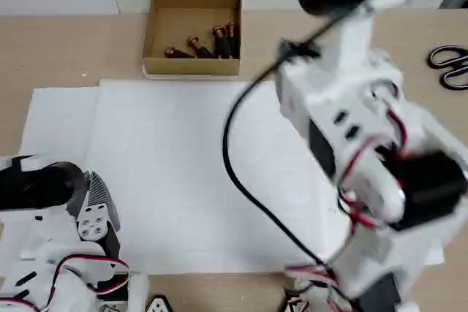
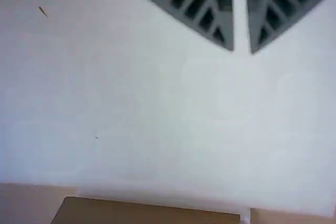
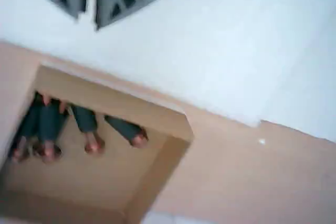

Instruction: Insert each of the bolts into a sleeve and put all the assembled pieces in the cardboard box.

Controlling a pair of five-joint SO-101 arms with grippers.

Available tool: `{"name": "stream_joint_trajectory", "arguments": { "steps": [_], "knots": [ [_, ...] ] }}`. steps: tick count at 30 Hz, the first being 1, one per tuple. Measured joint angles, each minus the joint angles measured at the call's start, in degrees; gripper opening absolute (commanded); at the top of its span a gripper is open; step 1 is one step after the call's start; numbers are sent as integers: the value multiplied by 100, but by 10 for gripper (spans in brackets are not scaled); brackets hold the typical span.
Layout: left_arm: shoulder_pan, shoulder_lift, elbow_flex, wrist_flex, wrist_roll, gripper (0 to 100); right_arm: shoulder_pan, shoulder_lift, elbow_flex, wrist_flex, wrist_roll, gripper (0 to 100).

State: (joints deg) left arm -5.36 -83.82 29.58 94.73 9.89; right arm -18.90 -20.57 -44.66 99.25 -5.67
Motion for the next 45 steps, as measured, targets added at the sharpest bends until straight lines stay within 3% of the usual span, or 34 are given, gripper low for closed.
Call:
{"name": "stream_joint_trajectory", "arguments": {
  "steps": [9, 17, 26, 38, 45],
  "knots": [
    [0, 0, 0, 0, 0, 6, 1248, -2233, 2866, 0, 0, 4],
    [0, 0, 0, -18, 0, 6, 1864, -4826, 6031, -396, 0, 4],
    [0, 0, 695, -967, 0, 6, 2303, -8079, 9389, -1336, 501, 4],
    [0, 9, 2462, -1547, 0, 6, 2523, -8299, 10760, -1890, 404, 4],
    [0, 44, 3815, -2409, 0, 6, 2558, -8299, 11684, -2462, 369, 4]
  ]
}}
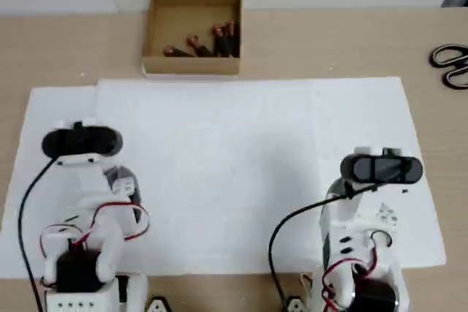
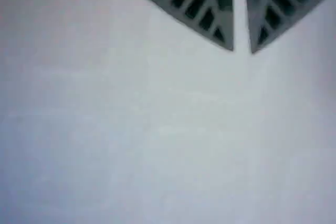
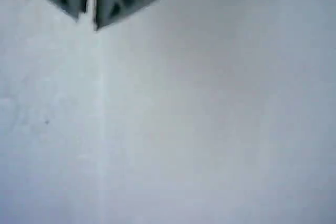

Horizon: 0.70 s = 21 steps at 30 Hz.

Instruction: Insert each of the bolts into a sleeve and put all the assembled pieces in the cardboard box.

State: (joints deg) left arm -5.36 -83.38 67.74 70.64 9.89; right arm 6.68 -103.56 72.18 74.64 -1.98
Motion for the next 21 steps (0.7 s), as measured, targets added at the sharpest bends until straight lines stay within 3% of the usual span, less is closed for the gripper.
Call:
{"name": "stream_joint_trajectory", "arguments": {
  "steps": [9, 21],
  "knots": [
    [0, 9, 1064, -967, 0, 6, 0, 0, 862, -325, 0, 4],
    [0, 9, 1749, -1029, 0, 6, 0, 0, 1820, -325, 0, 4]
  ]
}}
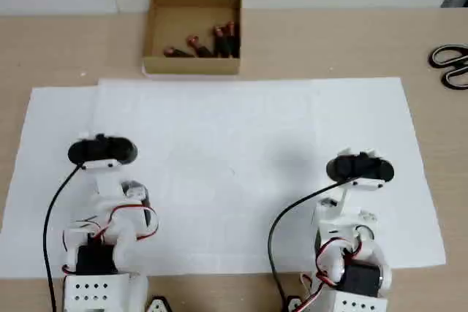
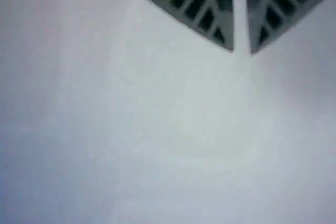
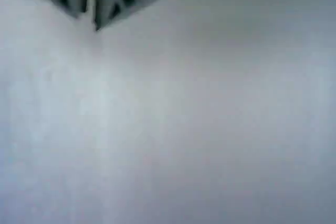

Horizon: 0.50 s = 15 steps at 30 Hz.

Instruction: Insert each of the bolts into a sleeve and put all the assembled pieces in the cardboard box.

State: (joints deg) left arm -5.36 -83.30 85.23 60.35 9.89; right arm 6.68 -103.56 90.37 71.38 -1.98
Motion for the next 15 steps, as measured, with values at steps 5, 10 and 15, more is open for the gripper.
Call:
{"name": "stream_joint_trajectory", "arguments": {
  "steps": [5, 10, 15],
  "knots": [
    [0, 0, 185, -18, 0, 6, 0, 0, 105, -88, 0, 4],
    [0, 0, 185, -18, 0, 6, 0, 0, 105, -88, 0, 4],
    [18, 0, 185, -18, 0, 6, 0, 0, 105, -88, 0, 4]
  ]
}}
